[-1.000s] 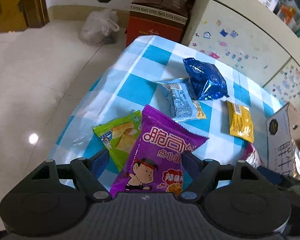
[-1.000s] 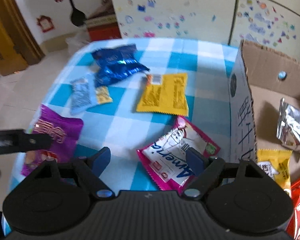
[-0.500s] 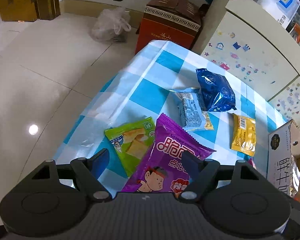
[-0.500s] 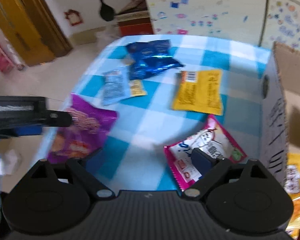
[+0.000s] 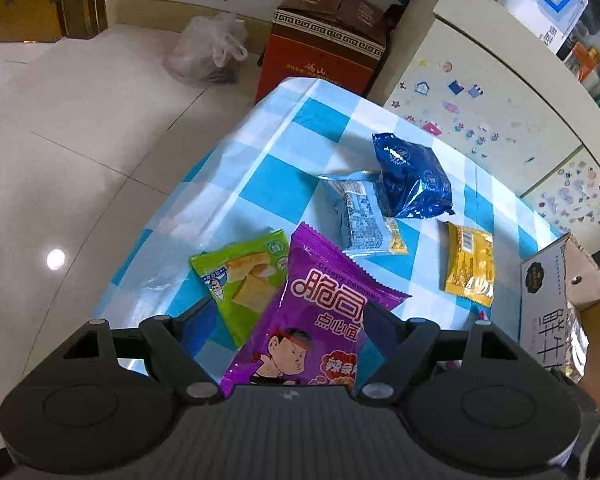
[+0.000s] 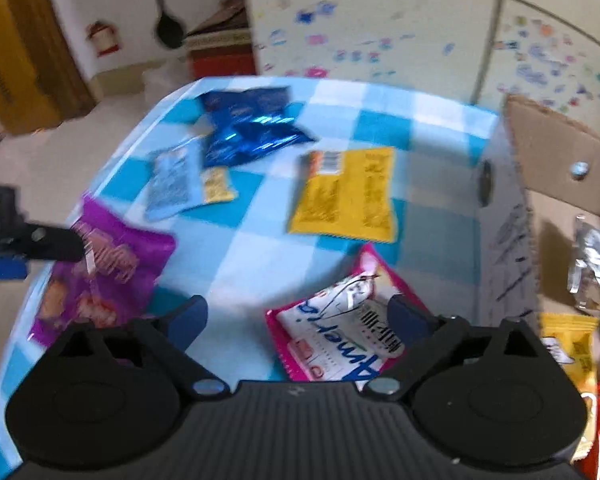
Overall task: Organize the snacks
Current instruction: 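Lower the left gripper to the purple cartoon bag while the right gripper approaches the pink America packet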
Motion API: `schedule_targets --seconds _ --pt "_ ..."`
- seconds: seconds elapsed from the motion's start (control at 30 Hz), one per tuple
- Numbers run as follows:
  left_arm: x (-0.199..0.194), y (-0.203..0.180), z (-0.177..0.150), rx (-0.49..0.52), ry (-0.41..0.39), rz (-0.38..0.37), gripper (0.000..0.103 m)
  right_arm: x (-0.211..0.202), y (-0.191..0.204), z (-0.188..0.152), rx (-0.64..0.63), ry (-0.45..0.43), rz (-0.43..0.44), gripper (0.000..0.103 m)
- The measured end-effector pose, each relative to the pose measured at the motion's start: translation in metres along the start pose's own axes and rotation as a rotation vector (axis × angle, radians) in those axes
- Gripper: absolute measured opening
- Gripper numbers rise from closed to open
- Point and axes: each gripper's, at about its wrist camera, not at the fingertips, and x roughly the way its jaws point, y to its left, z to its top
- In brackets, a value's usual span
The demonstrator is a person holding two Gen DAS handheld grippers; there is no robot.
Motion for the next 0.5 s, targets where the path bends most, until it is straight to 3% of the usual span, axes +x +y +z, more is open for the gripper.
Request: schedule_targets --seconds 0.2,0.3,0.37,0.5 --pt "0.003 0.006 0.001 -0.010 0.008 0.020 0.084 -0.008 0.006 -0.004 -0.036 0.042 0.140 0.098" --pt "0.002 0.008 0.001 -0.020 0.006 0.018 0.084 -0.015 0.005 -0.003 -0.028 0.032 0.220 0.094" --pt "0.001 0.006 0.001 -0.016 0.007 0.012 0.084 -0.019 0.004 -0.003 -0.022 -0.004 0.172 0.094" --pt "0.001 0.002 -0.001 0.004 0.009 -0.003 0.084 -0.015 0.009 -0.002 -0.074 -0.081 -0.031 0.095"
